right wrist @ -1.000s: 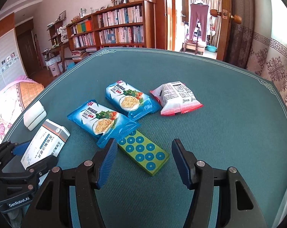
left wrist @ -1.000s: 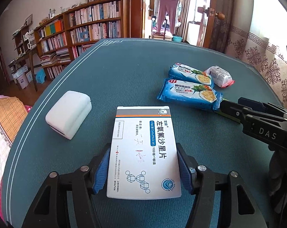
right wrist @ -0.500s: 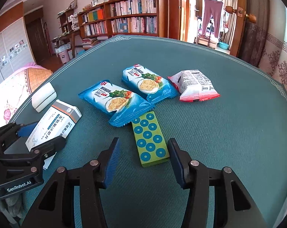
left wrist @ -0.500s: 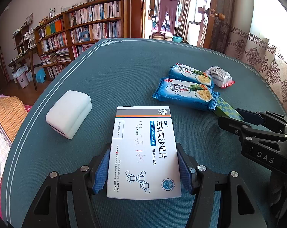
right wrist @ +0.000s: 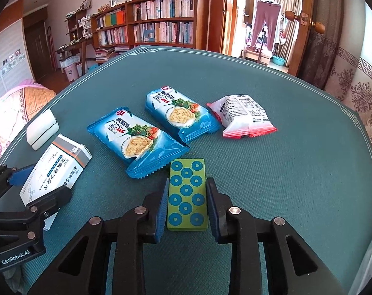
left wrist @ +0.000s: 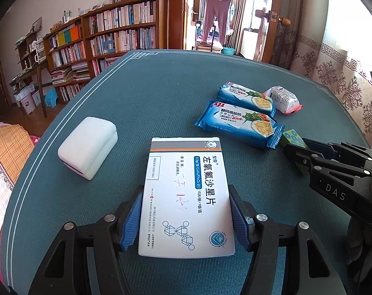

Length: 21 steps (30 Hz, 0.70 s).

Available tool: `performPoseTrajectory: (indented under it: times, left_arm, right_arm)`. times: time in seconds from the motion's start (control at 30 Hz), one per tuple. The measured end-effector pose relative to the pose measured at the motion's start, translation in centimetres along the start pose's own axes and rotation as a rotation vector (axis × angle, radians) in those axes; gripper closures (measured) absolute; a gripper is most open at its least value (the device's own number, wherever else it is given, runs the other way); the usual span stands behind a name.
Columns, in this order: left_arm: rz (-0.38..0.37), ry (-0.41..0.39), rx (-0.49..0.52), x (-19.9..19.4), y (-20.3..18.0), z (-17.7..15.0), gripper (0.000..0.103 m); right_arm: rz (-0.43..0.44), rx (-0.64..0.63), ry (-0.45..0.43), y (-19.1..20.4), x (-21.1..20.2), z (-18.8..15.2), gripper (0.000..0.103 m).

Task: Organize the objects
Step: 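Hold the medicine box in the left tool while the right tool grasps the green dotted block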

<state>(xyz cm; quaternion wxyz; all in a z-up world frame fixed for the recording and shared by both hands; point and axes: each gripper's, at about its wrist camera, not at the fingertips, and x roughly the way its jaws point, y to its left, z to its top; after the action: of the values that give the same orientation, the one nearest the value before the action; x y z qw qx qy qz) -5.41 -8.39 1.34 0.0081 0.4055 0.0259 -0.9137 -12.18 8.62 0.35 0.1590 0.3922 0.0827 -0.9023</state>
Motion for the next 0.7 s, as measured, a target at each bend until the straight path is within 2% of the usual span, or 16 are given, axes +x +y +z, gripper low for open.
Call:
performPoseTrajectory:
  times: [0.43, 0.7]
  left_arm:
    - [-0.052, -0.035, -0.01, -0.8, -0.1, -0.1, 0.037]
    - [-0.105, -0.047, 0.03, -1.7, -1.6, -0.4, 0.037]
  right_arm:
    - [0.035, 0.095, -0.037, -1.0, -3.9, -3.2, 0.073]
    - [0.042, 0.145, -0.059, -2.0, -6.4, -4.7, 0.073]
